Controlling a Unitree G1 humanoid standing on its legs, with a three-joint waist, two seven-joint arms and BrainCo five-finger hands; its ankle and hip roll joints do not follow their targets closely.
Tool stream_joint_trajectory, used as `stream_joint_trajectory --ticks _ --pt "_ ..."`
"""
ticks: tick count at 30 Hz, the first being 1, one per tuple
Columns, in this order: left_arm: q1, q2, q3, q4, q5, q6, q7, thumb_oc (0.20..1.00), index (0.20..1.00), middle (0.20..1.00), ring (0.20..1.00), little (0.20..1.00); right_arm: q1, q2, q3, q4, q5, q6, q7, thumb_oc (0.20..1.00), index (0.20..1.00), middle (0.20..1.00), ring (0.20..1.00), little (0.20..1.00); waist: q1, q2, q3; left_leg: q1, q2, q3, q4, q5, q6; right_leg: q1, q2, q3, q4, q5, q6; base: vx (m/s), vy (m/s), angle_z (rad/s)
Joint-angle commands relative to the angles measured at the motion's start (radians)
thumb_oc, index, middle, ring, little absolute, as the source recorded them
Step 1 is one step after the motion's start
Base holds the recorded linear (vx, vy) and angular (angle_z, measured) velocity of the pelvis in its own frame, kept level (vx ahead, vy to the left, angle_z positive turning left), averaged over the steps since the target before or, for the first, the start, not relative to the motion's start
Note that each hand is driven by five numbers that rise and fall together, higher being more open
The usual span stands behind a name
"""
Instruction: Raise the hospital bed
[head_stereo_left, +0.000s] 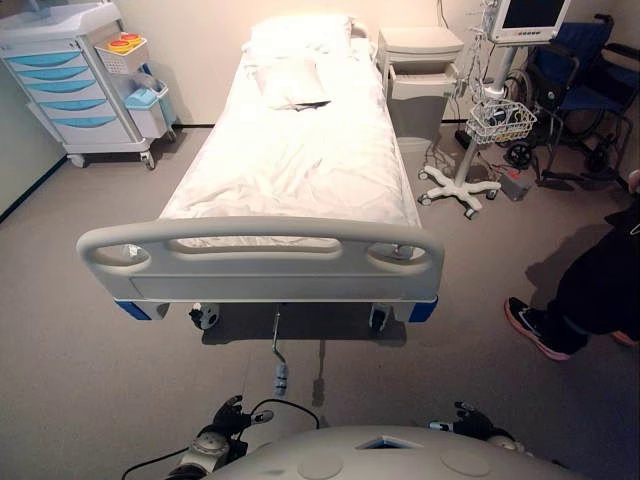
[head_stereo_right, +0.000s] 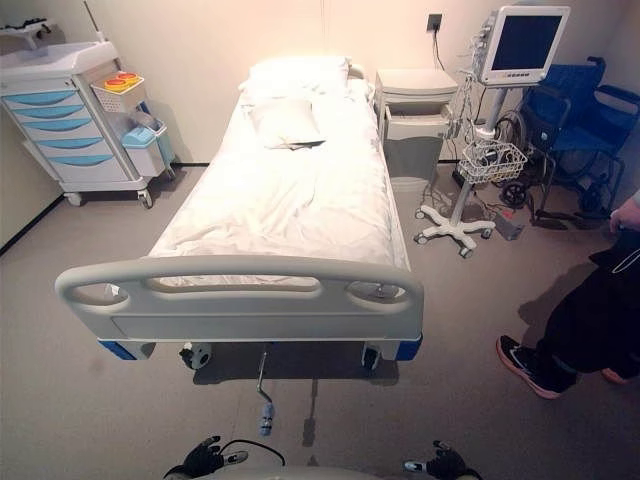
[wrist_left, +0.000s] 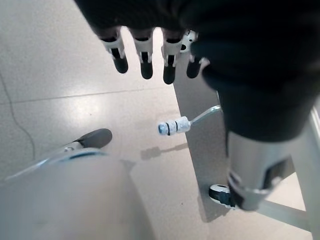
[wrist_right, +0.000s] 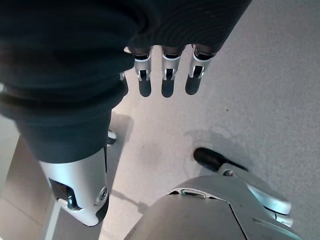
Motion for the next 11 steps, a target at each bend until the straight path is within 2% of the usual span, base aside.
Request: stream_joint_trajectory --ticks 1,11 --pt "-0.068 0.009 0.002 0.024 0.054 -0.013 0.000 1.000 1.000 1.000 1.000 1.000 -0.092 0.015 0.016 0.024 -0.011 -0.004 -0.006 1.000 1.000 1.000 1.000 1.000 -0.010 -0.050 0.032 0.023 -0.052 0.018 0.000 -0.007 0.015 0.001 -0.004 -0.011 0.015 0.012 0.080 0.00 0.000 0.00" --pt "-0.066 0.007 0.000 0.022 0.053 -0.016 -0.003 1.000 1.000 1.000 1.000 1.000 -0.089 0.019 0.030 0.026 -0.031 -0.006 -0.004 1.000 1.000 1.000 1.000 1.000 -0.013 -0.055 0.025 0.020 -0.051 0.022 0.000 -0.011 0.014 0.009 -0.003 -0.012 0.003 0.013 0.080 0.00 0.000 0.00"
